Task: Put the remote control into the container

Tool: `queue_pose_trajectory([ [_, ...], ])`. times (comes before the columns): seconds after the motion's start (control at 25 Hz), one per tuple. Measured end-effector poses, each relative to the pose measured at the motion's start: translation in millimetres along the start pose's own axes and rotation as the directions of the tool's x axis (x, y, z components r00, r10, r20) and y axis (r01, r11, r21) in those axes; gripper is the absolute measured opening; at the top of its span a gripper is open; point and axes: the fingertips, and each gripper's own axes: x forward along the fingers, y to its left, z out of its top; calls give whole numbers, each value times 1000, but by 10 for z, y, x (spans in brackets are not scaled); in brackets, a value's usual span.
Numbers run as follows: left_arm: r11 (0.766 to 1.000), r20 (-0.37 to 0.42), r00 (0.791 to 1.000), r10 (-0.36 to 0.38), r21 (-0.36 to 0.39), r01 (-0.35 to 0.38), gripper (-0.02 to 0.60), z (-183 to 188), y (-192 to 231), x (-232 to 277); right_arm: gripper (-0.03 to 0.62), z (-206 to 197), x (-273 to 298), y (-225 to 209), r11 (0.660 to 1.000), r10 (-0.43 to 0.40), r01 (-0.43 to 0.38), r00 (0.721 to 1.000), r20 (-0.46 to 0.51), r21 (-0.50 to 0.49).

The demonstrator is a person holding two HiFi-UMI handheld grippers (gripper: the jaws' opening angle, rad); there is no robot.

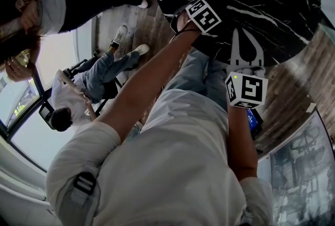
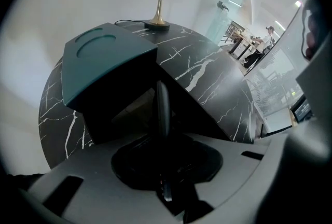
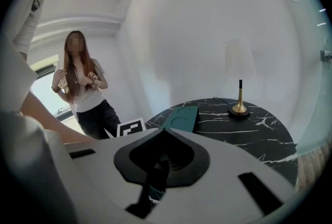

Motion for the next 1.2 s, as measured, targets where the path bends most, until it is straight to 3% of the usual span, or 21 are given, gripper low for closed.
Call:
queue_pose_trajectory([
  [1.0, 1000, 47, 999, -11, -8, 12, 99, -30, -151, -156, 11, -24, -98, 40, 1000, 11, -10, 1000, 12, -25],
  [1.2, 999, 99, 995, -1, -38, 4, 99, 33, -167, -356, 11, 16, -150, 57, 999, 16, -15, 1000, 23, -43],
])
